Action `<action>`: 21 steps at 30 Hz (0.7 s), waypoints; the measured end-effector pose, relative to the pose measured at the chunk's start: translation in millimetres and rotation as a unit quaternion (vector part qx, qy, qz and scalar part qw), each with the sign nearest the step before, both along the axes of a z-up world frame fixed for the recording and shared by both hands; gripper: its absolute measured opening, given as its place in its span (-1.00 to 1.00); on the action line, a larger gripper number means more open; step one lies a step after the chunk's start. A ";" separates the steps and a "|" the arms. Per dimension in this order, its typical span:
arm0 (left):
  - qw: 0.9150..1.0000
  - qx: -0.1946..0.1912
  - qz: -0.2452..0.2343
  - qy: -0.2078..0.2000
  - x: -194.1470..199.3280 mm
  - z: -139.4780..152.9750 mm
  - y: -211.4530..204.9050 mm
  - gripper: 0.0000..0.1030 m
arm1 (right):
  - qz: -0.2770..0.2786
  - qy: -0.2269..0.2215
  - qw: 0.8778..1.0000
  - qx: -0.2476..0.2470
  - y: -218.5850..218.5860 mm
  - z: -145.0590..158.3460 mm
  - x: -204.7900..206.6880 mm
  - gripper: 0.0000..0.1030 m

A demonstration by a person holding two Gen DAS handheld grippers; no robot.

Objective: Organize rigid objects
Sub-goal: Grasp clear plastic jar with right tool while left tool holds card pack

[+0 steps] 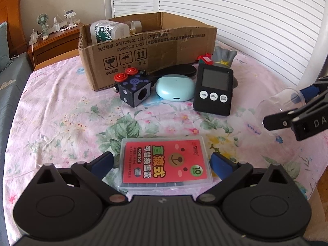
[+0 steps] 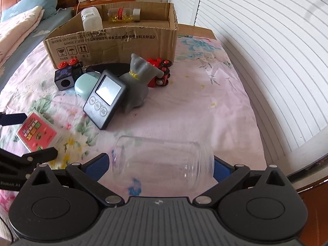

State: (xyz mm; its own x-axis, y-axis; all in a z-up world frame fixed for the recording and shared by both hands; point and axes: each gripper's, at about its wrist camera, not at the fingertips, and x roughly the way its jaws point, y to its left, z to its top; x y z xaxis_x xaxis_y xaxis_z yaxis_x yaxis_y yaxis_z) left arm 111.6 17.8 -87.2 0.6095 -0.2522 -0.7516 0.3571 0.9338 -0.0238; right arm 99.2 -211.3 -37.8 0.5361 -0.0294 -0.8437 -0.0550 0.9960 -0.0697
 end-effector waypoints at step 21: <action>0.999 0.002 -0.025 0.023 5.9 22.0 -0.3 0.73 | 0.057 0.004 0.998 0.005 -17.8 14.8 -1.8 0.82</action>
State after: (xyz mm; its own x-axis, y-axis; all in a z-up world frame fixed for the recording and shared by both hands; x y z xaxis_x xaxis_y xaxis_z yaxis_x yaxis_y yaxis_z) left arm 117.5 17.5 -65.3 0.5618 -0.2776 -0.7793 0.4010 0.9153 -0.0370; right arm 97.3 -229.1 -23.0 0.5292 0.0389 -0.8476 -0.1678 0.9840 -0.0596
